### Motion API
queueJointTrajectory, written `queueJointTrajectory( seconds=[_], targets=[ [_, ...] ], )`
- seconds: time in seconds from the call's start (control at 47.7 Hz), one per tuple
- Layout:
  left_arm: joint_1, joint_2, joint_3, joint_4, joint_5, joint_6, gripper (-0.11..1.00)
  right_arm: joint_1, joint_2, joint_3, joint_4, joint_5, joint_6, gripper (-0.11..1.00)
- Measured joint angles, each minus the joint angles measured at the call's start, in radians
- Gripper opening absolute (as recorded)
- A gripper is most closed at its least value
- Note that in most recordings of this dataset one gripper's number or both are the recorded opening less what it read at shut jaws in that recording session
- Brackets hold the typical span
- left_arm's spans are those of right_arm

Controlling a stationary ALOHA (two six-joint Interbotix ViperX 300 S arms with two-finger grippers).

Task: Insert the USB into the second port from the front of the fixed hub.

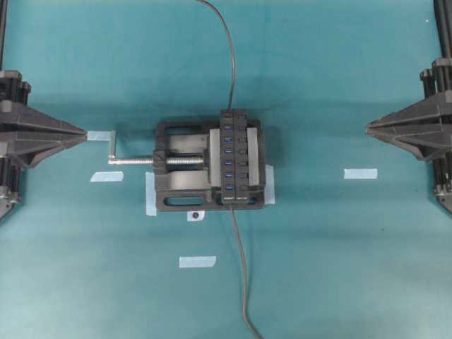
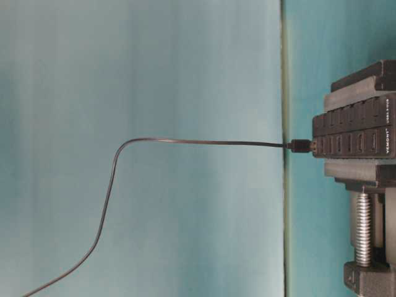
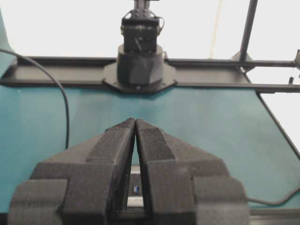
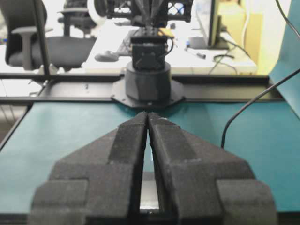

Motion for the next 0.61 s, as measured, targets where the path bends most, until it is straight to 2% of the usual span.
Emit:
queueJointTrajectory(
  seconds=[0.042, 0.126, 0.189, 0.607],
  targets=[
    [0.0, 0.0, 0.011, 0.003, -0.008, -0.003, 0.12, 0.0, 0.002, 0.002, 0.0, 0.0, 0.002, 0.15],
    [0.0, 0.002, 0.037, 0.006, -0.012, -0.014, 0.01, -0.005, 0.003, 0.014, 0.029, 0.002, 0.005, 0.03],
    [0.0, -0.003, 0.037, 0.006, -0.014, -0.014, 0.0, -0.008, 0.003, 0.015, 0.044, 0.005, 0.017, 0.0],
    [0.0, 0.0, 0.031, 0.008, 0.071, -0.012, 0.0, -0.018, 0.02, 0.014, 0.057, 0.155, 0.051, -0.01]
  ],
)
